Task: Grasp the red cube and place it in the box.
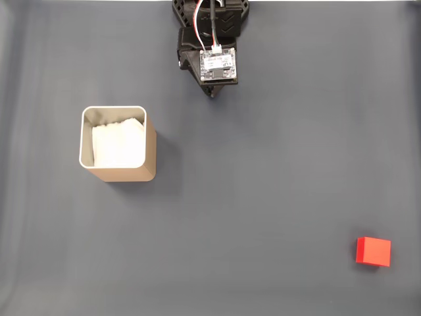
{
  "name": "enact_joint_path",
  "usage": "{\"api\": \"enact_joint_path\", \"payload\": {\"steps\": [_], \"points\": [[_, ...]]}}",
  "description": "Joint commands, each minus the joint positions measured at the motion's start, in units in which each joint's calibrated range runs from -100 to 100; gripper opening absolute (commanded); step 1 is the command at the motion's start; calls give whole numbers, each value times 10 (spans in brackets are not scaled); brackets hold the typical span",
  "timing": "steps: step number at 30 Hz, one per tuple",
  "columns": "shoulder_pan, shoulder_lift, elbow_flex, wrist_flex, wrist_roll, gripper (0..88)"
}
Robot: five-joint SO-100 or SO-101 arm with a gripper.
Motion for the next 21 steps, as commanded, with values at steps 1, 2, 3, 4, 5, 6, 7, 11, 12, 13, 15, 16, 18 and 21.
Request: {"api": "enact_joint_path", "payload": {"steps": [1,2,3,4,5,6,7,11,12,13,15,16,18,21], "points": [[5,0,9,4,-3,1],[6,0,9,4,-2,1],[6,0,9,2,0,1],[6,0,9,2,1,1],[6,0,9,2,1,1],[6,0,9,2,1,1],[6,0,9,2,1,1],[6,0,9,2,1,1],[6,0,9,2,1,1],[6,0,9,2,1,1],[6,0,9,2,1,1],[6,0,9,2,1,1],[6,0,9,2,1,1],[5,0,9,2,1,1]]}}
